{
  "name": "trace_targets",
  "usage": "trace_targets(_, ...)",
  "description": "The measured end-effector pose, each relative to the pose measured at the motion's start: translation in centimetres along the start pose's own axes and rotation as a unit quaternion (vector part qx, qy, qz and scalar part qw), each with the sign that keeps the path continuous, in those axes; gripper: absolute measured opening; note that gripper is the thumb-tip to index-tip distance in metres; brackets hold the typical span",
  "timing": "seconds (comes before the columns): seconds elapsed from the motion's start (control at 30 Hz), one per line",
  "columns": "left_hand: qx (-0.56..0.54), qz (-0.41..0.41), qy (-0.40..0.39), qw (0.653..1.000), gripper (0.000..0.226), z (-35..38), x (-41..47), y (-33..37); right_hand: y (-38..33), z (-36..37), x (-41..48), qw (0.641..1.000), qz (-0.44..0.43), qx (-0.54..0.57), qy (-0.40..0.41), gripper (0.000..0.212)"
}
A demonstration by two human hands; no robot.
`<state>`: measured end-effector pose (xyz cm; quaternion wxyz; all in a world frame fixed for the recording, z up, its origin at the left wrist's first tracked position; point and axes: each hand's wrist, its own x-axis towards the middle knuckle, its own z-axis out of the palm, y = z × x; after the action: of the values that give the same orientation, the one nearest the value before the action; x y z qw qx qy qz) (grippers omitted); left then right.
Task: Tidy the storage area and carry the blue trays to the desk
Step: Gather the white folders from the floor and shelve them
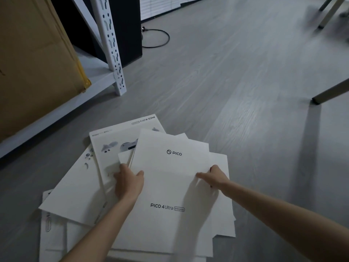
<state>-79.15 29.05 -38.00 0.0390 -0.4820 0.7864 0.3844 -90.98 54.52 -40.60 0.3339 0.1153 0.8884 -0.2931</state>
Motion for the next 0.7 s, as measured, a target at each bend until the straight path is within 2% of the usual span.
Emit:
trace_targets(0.13, -0.057, 0.019, 0.041, 0.997, 0.045, -0.2, -0.7, -0.2, -0.2, 0.0, 0.1, 0.997, -0.004, -0.065, 0.037, 0.094)
trace_targets(0.27, -0.125, -0.029, 0.065, 0.990, 0.068, -0.8, -1.5, 0.0, -0.7, -0.4, -0.4, 0.995, 0.001, 0.098, 0.019, 0.093)
trace_targets(0.33, -0.183, -0.075, 0.060, 0.978, 0.072, -1.2, -1.3, -0.1, -1.2, -0.7, -0.9, 0.989, -0.008, 0.146, 0.003, 0.074)
trace_targets(0.4, -0.223, -0.105, 0.052, 0.968, 0.065, -1.5, -1.4, -0.2, -2.3, -1.4, -1.7, 0.980, -0.012, 0.194, -0.043, 0.046)
trace_targets(0.43, -0.227, -0.110, 0.048, 0.966, 0.064, -1.5, -1.6, -0.3, -2.8, -1.8, -1.9, 0.976, -0.020, 0.210, -0.061, 0.039)
trace_targets(0.63, -0.247, -0.068, 0.020, 0.966, 0.092, -0.5, -2.7, -1.4, -5.1, -3.0, -0.5, 0.979, -0.097, 0.166, -0.061, 0.031)
trace_targets(0.7, -0.274, -0.072, 0.007, 0.959, 0.091, -0.3, -2.5, -2.1, -5.4, -3.2, -0.7, 0.979, -0.124, 0.136, -0.089, 0.026)
